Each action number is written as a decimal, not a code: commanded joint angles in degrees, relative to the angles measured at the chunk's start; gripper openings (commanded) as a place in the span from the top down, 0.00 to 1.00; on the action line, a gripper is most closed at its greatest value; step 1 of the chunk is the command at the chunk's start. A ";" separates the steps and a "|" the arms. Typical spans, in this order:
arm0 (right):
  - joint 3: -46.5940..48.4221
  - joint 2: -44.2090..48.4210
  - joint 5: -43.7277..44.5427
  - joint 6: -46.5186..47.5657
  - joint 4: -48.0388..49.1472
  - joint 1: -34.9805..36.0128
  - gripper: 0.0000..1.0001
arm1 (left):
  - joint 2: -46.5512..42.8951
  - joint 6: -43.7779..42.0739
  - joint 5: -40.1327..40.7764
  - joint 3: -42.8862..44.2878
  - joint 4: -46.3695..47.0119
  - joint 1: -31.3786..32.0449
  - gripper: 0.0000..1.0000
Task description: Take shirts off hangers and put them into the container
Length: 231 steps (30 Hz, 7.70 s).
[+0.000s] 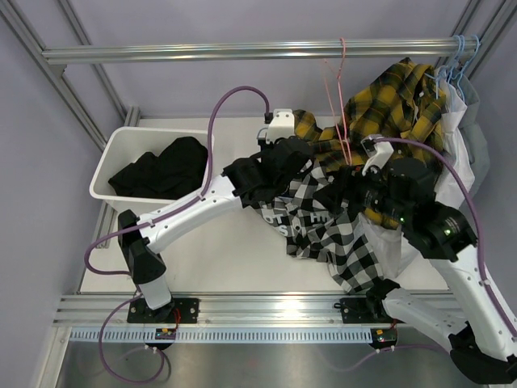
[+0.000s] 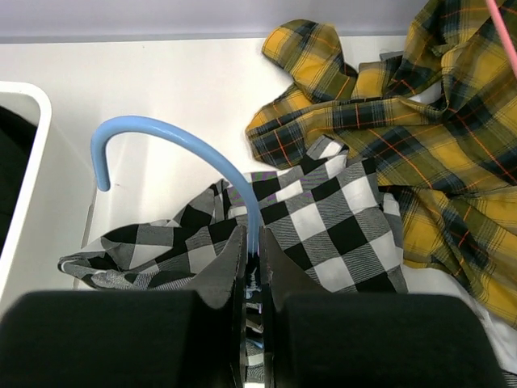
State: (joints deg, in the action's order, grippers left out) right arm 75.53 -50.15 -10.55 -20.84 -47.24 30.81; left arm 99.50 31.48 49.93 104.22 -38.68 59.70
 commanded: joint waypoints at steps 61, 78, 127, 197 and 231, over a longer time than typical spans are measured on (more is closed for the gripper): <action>-1.78 -4.43 20.66 -0.70 -19.47 -4.17 1.00 | -31.29 -11.78 9.06 -24.67 15.71 -0.03 1.00; -13.13 -1.54 6.15 -1.05 -12.34 -5.50 0.89 | -33.70 -2.31 -17.58 -26.71 27.08 -1.78 1.00; 12.45 -3.47 -13.37 23.21 -21.56 -5.23 1.00 | -24.62 -7.23 -22.25 -20.55 23.21 0.24 0.01; 0.51 7.25 14.59 7.83 4.71 -5.32 0.01 | -11.65 3.85 -26.12 -40.68 11.34 -3.80 0.01; -2.67 15.88 15.29 12.58 -2.77 -5.32 0.00 | -32.88 -10.02 0.70 -16.78 -9.75 -21.36 1.00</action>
State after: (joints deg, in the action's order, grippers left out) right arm 70.19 -33.67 5.32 -10.07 -53.06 25.71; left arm 67.37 27.14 44.03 86.11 -43.29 44.21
